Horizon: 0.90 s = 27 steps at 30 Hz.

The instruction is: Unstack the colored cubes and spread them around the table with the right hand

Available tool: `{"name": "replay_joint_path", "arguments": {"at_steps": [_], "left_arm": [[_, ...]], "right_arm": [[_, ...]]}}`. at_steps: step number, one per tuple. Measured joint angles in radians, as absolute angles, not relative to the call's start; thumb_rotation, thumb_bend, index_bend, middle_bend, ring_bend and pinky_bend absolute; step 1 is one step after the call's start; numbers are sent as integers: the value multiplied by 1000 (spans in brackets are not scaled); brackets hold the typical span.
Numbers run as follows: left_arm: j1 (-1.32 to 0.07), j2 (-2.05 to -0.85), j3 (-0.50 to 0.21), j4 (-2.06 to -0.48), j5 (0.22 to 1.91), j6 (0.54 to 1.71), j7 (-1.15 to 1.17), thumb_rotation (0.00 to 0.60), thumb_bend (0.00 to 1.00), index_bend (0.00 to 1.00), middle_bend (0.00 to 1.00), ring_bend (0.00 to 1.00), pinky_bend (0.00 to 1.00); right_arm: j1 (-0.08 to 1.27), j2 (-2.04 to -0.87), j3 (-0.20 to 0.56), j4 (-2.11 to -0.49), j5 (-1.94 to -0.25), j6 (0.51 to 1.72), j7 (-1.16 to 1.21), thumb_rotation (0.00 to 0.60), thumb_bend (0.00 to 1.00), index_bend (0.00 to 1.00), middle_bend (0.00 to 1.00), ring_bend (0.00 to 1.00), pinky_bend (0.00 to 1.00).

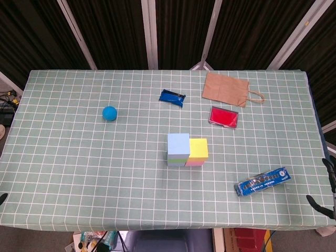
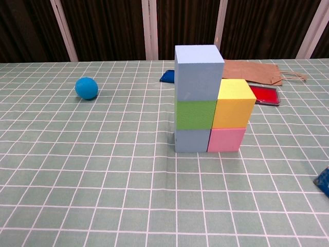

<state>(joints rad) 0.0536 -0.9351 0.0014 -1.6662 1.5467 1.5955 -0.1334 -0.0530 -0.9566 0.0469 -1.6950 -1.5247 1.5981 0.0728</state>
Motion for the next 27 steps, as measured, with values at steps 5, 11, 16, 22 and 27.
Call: {"name": "replay_joint_path", "arguments": {"at_steps": [5, 11, 16, 22, 27], "left_arm": [[56, -932, 4, -1666, 1553, 1602, -141, 600, 285, 76, 0, 0, 9], [69, -927, 8, -1663, 1564, 1629, -165, 600, 285, 76, 0, 0, 9], [70, -928, 11, -1661, 1566, 1625, -158, 600, 285, 75, 0, 0, 9], [69, -933, 9, -1664, 1565, 1625, -148, 600, 285, 76, 0, 0, 10], [73, -932, 11, -1667, 1566, 1631, -144, 600, 285, 75, 0, 0, 9]], "right_arm": [[-53, -954, 42, -1699, -1532, 1594, 79, 600, 217, 0, 0, 0, 0], [-46, -927, 22, -1707, -1546, 1556, 152, 600, 216, 0, 0, 0, 0], [-41, -917, 20, -1706, -1538, 1541, 183, 600, 217, 0, 0, 0, 0], [-27, -916, 12, -1710, -1560, 1515, 258, 600, 215, 0, 0, 0, 0], [2, -913, 1, -1725, -1593, 1476, 370, 600, 138, 0, 0, 0, 0]]}}
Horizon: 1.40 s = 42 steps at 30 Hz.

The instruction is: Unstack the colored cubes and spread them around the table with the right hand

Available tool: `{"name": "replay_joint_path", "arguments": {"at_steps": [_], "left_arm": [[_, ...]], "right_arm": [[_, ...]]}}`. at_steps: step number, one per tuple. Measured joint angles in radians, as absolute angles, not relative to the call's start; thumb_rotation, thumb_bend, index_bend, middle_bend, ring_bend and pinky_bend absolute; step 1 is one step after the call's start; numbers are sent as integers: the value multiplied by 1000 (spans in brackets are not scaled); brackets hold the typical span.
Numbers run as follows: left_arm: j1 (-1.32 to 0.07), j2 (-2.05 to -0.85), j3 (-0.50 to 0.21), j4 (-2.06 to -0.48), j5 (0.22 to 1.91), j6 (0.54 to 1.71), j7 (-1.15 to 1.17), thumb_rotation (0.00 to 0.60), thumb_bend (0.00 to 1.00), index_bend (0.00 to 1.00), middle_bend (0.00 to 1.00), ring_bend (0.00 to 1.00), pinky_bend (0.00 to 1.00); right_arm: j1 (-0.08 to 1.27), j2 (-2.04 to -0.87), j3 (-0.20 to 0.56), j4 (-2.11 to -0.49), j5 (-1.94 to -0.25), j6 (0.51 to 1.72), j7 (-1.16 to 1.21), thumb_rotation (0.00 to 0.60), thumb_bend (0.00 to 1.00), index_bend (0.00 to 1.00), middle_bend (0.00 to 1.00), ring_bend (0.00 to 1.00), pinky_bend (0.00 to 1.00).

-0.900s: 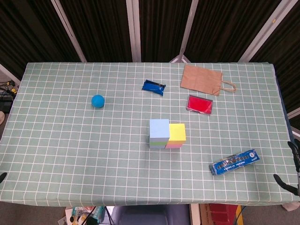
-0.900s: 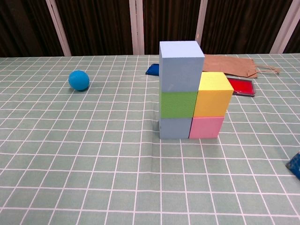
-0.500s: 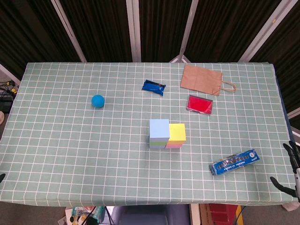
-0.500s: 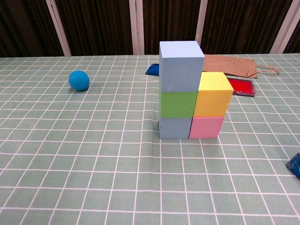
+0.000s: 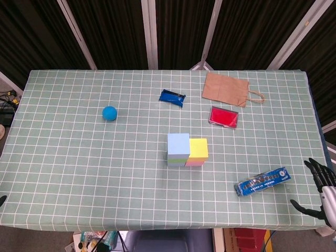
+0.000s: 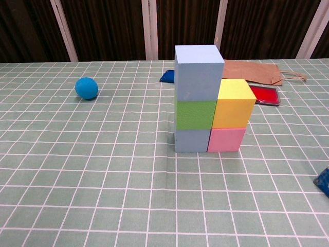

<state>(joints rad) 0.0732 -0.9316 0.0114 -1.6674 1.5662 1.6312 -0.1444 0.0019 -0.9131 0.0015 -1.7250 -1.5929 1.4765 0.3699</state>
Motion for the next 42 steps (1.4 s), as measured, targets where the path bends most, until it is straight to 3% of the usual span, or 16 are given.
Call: {"name": "replay_joint_path", "arguments": {"at_steps": [14, 28, 42], "left_arm": [[69, -936, 10, -1669, 1559, 1618, -124, 600, 285, 76, 0, 0, 9], [72, -933, 8, -1673, 1550, 1620, -125, 600, 285, 75, 0, 0, 10], [68, -930, -2, -1678, 1523, 1607, -124, 600, 285, 75, 0, 0, 9]], "right_arm": [[186, -948, 54, -1886, -1505, 1225, 446, 600, 127, 0, 0, 0, 0], [325, -1130, 172, -1993, -1215, 1142, 111, 600, 127, 0, 0, 0, 0], [447, -1337, 248, -1889, -1098, 1113, 11, 600, 126, 0, 0, 0, 0]]}}
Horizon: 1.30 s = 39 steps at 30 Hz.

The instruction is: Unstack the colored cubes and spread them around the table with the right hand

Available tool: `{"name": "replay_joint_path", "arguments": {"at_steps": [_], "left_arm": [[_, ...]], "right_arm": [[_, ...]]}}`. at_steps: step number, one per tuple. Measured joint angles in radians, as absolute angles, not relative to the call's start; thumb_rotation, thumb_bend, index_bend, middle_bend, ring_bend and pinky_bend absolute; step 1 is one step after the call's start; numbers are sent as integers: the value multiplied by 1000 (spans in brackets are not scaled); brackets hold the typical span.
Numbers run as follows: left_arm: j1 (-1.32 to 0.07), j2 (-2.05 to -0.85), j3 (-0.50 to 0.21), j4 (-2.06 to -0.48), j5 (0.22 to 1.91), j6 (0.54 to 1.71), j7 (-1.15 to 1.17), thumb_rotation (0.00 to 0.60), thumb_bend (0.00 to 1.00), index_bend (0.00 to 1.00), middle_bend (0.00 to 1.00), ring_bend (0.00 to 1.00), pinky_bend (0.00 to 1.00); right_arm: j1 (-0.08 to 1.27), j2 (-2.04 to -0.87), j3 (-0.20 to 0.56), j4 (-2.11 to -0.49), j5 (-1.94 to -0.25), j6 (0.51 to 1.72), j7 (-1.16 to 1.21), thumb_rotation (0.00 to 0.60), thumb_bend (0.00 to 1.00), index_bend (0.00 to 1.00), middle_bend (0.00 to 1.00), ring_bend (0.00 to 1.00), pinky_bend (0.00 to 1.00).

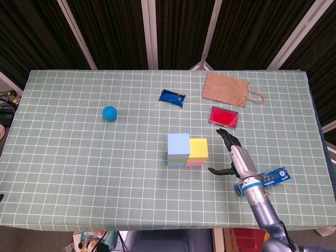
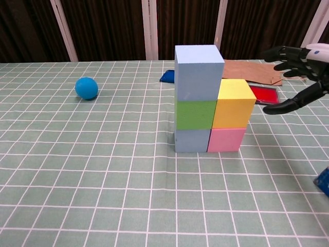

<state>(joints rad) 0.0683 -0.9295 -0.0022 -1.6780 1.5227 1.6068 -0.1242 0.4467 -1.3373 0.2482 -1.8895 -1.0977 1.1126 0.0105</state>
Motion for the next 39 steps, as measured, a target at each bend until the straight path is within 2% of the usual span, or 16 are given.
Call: {"name": "replay_joint_path", "arguments": {"at_steps": [15, 22, 28, 34, 39], "left_arm": [[67, -920, -13, -1674, 1501, 1601, -152, 600, 285, 75, 0, 0, 9], [68, -920, -18, -1677, 1488, 1600, -149, 600, 285, 76, 0, 0, 10], [69, -918, -20, -1680, 1484, 1600, -152, 600, 285, 75, 0, 0, 9], [72, -917, -20, -1680, 1485, 1604, -157, 600, 285, 76, 0, 0, 9], [73, -915, -21, -1680, 1483, 1602, -165, 600, 285, 75, 0, 0, 9]], "right_arm": [[517, -1482, 271, -1803, -1030, 1111, -54, 600, 127, 0, 0, 33, 0], [545, -1515, 286, -1782, -997, 1112, -91, 600, 126, 0, 34, 144, 0], [556, -1526, 294, -1780, -965, 1116, -113, 600, 125, 42, 146, 267, 0], [569, -1532, 298, -1786, -940, 1107, -128, 600, 126, 139, 251, 322, 0], [577, -1556, 302, -1770, -939, 1128, -139, 600, 138, 199, 383, 459, 12]]}}
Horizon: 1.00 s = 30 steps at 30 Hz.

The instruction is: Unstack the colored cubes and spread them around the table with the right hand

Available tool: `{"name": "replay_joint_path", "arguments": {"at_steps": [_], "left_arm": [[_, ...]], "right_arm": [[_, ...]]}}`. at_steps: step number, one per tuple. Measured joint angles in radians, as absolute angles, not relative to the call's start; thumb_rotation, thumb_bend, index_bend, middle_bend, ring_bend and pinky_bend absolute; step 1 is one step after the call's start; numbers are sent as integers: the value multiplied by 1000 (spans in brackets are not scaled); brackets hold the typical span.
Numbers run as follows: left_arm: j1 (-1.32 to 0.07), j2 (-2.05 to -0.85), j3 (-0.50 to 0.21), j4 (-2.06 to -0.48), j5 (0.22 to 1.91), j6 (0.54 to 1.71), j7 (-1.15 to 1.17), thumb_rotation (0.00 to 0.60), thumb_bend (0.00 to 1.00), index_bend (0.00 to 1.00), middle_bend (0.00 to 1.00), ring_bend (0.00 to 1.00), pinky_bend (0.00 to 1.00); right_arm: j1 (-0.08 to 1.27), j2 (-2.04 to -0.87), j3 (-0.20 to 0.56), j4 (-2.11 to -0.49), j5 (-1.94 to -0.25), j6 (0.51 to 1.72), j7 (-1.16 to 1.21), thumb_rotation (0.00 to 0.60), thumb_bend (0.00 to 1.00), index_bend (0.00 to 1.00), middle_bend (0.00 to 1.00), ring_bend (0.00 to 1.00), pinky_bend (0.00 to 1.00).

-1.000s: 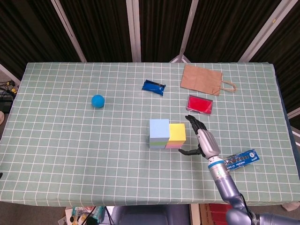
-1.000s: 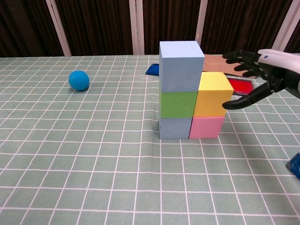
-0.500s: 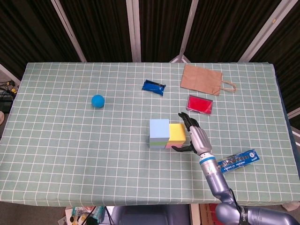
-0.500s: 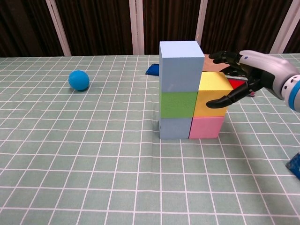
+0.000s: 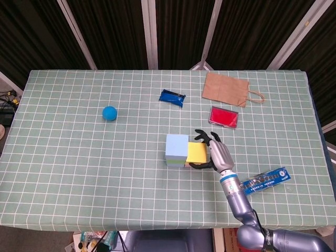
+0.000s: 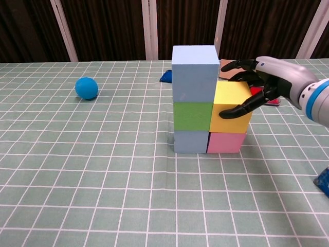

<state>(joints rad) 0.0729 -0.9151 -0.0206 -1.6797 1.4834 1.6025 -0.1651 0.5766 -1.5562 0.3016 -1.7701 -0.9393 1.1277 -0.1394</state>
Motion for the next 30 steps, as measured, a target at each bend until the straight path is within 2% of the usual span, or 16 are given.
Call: {"name": "replay_joint_path", "arguments": {"at_steps": [3, 6, 14, 21, 30], "left_arm": [[72, -915, -21, -1680, 1483, 1601, -168, 600, 285, 75, 0, 0, 9], [71, -915, -21, -1680, 1481, 1597, -165, 600, 285, 76, 0, 0, 9], [73, -916, -19, -1684, 1487, 1601, -157, 600, 285, 76, 0, 0, 9], [73, -916, -21, -1685, 1481, 1599, -158, 600, 285, 76, 0, 0, 9], [74, -921, -22, -1692, 1477, 1598, -132, 600, 285, 75, 0, 0, 9]], "right_arm": [[578, -1567, 304, -1762, -939, 1145, -148, 600, 197, 230, 453, 537, 58], [577, -1575, 309, -1755, -941, 1164, -150, 600, 228, 255, 480, 572, 85], [568, -1583, 335, -1726, -958, 1220, -150, 600, 240, 259, 483, 581, 88], [575, -1559, 388, -1639, -941, 1253, -185, 600, 243, 268, 483, 581, 88], [610, -1538, 441, -1437, -865, 1193, -199, 600, 249, 270, 483, 581, 88]]}}
